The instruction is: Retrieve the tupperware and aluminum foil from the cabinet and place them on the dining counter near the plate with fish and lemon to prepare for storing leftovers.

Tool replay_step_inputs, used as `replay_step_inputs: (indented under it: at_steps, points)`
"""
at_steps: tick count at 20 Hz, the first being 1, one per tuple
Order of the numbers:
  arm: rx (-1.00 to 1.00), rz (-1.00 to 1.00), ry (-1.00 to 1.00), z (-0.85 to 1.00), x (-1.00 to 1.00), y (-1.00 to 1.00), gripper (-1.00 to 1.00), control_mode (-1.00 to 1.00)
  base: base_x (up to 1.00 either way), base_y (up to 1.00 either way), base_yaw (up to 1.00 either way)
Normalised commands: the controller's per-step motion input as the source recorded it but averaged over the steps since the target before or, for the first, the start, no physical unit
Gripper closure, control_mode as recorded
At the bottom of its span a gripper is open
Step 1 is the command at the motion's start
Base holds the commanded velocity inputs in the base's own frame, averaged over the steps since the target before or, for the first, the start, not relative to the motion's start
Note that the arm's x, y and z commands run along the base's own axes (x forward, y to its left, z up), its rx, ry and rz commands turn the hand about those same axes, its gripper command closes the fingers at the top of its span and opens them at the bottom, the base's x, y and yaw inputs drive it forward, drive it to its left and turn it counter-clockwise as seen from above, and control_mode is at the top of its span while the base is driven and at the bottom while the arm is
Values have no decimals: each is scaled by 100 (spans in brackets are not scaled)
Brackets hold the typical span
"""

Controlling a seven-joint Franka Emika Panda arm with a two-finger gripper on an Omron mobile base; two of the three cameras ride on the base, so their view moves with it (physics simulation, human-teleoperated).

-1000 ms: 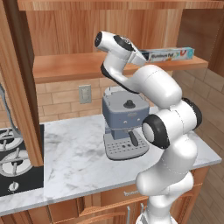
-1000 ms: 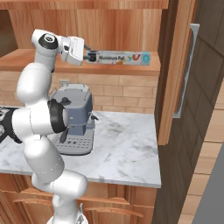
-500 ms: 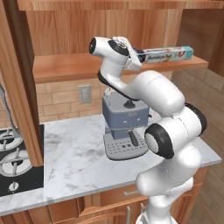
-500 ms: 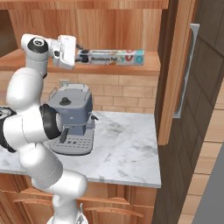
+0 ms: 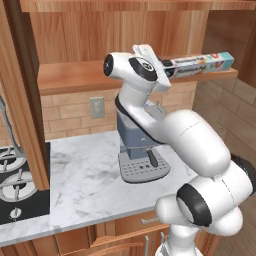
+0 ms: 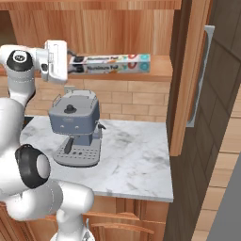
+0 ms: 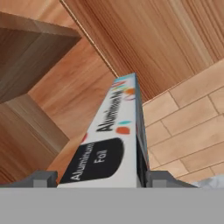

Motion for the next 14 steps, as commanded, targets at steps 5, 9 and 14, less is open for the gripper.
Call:
replay_step_inputs:
  at_steps: [5, 9, 14]
  points:
    - [-1, 8, 0, 0, -100, 0, 100, -100, 0, 0, 0]
    - [0, 8, -1, 0, -100, 0, 100, -100, 0, 0, 0]
    - [0, 11, 0, 0, -65, 0, 100, -100, 0, 0, 0]
